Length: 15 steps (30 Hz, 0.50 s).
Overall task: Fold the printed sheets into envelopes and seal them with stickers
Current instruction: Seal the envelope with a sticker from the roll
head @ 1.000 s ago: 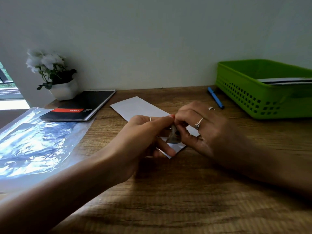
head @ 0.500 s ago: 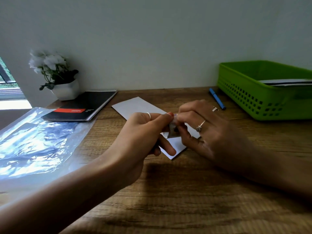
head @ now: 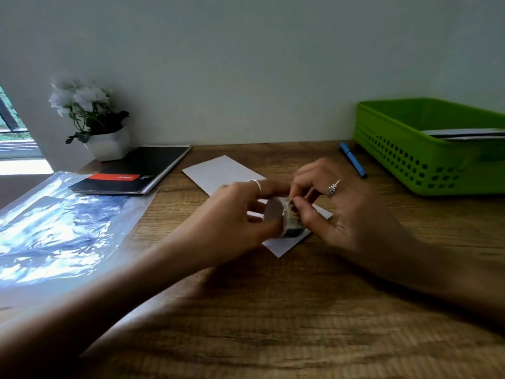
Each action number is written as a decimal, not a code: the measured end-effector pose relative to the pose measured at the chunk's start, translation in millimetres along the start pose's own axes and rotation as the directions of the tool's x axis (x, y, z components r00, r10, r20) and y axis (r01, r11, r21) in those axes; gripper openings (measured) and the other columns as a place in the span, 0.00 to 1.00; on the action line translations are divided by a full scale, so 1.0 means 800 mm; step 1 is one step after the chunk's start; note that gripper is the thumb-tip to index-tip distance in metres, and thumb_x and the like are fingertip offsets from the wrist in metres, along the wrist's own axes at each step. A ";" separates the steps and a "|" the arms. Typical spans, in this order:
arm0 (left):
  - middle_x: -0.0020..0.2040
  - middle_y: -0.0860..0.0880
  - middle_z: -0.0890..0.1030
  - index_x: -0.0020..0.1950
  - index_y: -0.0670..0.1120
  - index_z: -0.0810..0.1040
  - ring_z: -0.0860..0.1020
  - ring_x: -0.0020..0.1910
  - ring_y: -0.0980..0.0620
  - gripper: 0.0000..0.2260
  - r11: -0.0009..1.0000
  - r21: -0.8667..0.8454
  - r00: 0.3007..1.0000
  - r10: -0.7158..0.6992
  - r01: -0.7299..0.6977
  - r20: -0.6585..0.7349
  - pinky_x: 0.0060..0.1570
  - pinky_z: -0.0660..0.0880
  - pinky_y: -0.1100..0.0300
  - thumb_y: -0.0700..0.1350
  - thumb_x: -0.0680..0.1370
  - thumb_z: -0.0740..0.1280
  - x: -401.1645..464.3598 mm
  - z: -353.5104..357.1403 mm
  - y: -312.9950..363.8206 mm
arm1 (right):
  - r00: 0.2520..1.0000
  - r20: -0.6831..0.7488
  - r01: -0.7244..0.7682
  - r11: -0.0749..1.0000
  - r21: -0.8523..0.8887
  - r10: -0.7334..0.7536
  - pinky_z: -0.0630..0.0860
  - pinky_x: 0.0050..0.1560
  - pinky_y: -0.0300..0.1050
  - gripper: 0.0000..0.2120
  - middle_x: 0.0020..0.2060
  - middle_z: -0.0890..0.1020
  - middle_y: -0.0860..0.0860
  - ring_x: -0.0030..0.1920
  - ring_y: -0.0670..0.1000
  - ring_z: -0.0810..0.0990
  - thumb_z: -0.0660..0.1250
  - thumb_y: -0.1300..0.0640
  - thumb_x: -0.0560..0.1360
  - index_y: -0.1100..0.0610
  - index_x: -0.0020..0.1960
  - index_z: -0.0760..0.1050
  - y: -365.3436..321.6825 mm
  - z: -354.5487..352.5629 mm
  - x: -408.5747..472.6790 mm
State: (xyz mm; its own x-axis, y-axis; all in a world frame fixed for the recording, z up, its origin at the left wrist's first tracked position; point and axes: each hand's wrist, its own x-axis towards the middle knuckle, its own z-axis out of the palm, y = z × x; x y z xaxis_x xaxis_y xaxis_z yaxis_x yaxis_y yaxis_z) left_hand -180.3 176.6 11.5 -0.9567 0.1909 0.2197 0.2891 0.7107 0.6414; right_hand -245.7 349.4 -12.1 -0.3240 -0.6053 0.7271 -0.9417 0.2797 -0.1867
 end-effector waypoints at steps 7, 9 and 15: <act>0.40 0.56 0.83 0.54 0.47 0.82 0.74 0.44 0.71 0.10 0.909 0.391 0.943 0.247 -0.146 -0.221 0.43 0.64 0.85 0.38 0.75 0.67 -0.004 0.007 -0.001 | 0.999 0.029 0.016 1.000 0.001 -0.016 0.72 0.43 0.38 0.06 0.46 0.72 0.47 0.43 0.44 0.71 0.58 0.57 0.76 0.57 0.49 0.72 -0.004 0.004 -0.002; 0.41 0.52 0.85 0.54 0.46 0.82 0.71 0.52 0.64 0.10 0.869 0.466 0.920 0.305 -0.164 -0.245 0.46 0.63 0.83 0.38 0.74 0.68 -0.004 0.008 -0.005 | 1.000 0.018 0.019 1.000 -0.012 -0.018 0.70 0.43 0.36 0.05 0.46 0.70 0.46 0.43 0.43 0.70 0.58 0.57 0.76 0.56 0.49 0.71 -0.005 0.003 -0.002; 0.42 0.50 0.85 0.55 0.46 0.82 0.74 0.51 0.60 0.11 0.865 0.483 0.898 0.316 -0.139 -0.306 0.45 0.69 0.75 0.41 0.74 0.65 -0.002 0.010 -0.010 | 0.999 -0.003 0.039 0.997 -0.064 -0.040 0.70 0.44 0.35 0.05 0.47 0.68 0.44 0.44 0.42 0.69 0.58 0.58 0.77 0.57 0.49 0.71 -0.004 0.002 -0.005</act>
State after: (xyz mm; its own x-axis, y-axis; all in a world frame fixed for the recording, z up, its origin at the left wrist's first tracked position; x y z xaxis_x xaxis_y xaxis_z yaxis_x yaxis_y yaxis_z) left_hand -181.2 176.3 0.0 -0.7577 0.1882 0.6249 0.3668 0.9148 0.1692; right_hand -241.3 350.2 -15.5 -0.2862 -0.6133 0.7362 -0.9459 0.3033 -0.1150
